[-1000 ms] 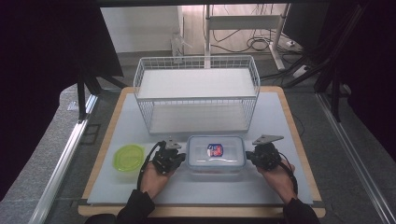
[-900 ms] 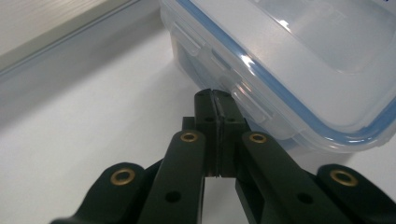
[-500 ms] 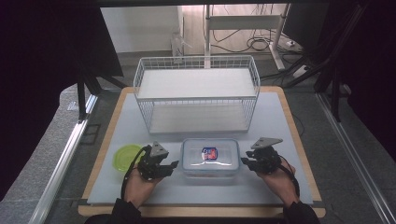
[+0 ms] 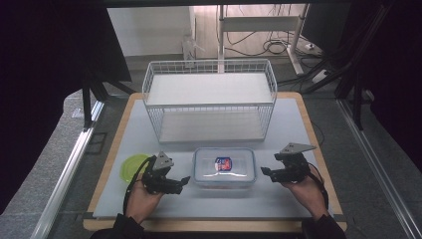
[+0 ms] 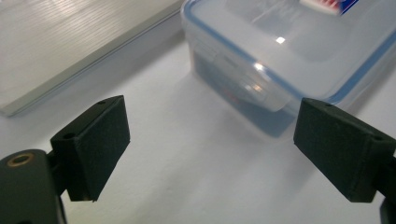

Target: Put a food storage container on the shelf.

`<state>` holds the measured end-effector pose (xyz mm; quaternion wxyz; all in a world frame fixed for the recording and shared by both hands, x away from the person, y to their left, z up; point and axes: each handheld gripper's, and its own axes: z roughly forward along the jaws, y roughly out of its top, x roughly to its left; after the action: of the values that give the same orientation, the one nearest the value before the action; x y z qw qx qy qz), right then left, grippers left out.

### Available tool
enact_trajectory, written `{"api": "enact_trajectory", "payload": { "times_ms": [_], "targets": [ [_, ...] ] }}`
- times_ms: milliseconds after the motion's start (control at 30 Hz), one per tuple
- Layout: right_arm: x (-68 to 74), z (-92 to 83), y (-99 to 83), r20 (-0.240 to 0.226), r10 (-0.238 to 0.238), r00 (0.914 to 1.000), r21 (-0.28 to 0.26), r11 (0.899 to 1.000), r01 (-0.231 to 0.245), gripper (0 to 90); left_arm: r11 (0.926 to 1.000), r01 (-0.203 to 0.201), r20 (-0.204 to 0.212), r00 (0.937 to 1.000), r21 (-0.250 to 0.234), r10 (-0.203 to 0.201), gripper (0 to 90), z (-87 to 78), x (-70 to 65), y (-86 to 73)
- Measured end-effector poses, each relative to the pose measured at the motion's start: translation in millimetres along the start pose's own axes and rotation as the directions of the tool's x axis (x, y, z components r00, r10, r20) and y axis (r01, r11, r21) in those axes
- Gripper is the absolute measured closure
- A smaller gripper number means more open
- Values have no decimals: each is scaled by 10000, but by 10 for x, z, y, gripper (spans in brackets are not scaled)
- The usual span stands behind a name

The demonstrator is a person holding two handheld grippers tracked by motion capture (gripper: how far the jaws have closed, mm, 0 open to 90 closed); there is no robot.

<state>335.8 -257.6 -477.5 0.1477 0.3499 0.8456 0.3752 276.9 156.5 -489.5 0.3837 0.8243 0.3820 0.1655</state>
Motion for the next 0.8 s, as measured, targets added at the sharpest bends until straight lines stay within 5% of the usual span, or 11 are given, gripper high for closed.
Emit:
{"api": "enact_trajectory", "payload": {
  "times_ms": [333,633,800],
  "targets": [
    [118,7,111,-481,125,9988,-158,9998,-133,115,9997,243,1185,9927,-82,-231,72,125,-36,159],
    [239,142,190,-1521,468,9873,270,9987,-432,31,9987,346,1550,9871,375,-401,50,361,-67,272],
    [280,293,213,-2053,803,9754,914,9938,-625,26,9927,1065,2240,9676,560,-1165,23,456,0,273]
  ]
}}
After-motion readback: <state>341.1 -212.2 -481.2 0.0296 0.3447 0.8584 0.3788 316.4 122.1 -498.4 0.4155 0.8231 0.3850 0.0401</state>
